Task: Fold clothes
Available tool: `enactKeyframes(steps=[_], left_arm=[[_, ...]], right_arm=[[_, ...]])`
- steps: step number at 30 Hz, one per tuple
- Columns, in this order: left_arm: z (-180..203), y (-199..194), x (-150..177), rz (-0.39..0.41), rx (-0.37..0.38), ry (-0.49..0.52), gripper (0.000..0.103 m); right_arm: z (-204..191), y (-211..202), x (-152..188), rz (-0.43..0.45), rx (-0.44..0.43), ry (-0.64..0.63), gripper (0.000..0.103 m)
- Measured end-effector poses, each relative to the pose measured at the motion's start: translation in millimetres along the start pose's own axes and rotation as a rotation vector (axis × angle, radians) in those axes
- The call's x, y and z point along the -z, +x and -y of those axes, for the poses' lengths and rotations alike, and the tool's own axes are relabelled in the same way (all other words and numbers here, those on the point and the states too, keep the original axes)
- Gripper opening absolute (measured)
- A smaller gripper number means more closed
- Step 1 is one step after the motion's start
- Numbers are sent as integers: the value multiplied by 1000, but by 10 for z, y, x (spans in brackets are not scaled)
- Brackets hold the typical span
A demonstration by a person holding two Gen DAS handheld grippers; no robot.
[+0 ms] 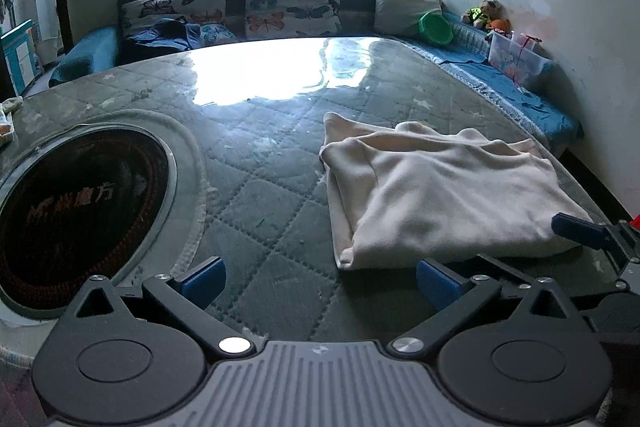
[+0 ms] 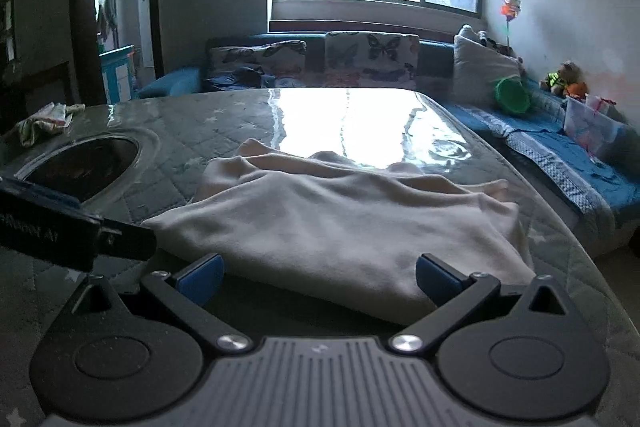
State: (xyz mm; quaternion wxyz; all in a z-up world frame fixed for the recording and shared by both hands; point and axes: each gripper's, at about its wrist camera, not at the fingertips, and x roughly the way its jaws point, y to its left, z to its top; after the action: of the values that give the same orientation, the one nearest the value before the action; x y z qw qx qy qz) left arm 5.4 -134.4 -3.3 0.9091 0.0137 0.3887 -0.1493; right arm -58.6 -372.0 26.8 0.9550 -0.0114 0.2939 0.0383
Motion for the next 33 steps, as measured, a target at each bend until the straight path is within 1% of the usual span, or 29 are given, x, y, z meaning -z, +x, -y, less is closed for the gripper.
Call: enactKeyframes(steps=[9,18,33], left_arm=[[87,-32,56,-12,9,8,103],[125,-65,107,-16,-5,18,103],[177,-147,245,-14,-21,29,103]], right_arm=[[60,-114,36,-29,43,24,103],[150,-154,80,-48,65,85,103],[167,-259,110,-69,120,119,103]])
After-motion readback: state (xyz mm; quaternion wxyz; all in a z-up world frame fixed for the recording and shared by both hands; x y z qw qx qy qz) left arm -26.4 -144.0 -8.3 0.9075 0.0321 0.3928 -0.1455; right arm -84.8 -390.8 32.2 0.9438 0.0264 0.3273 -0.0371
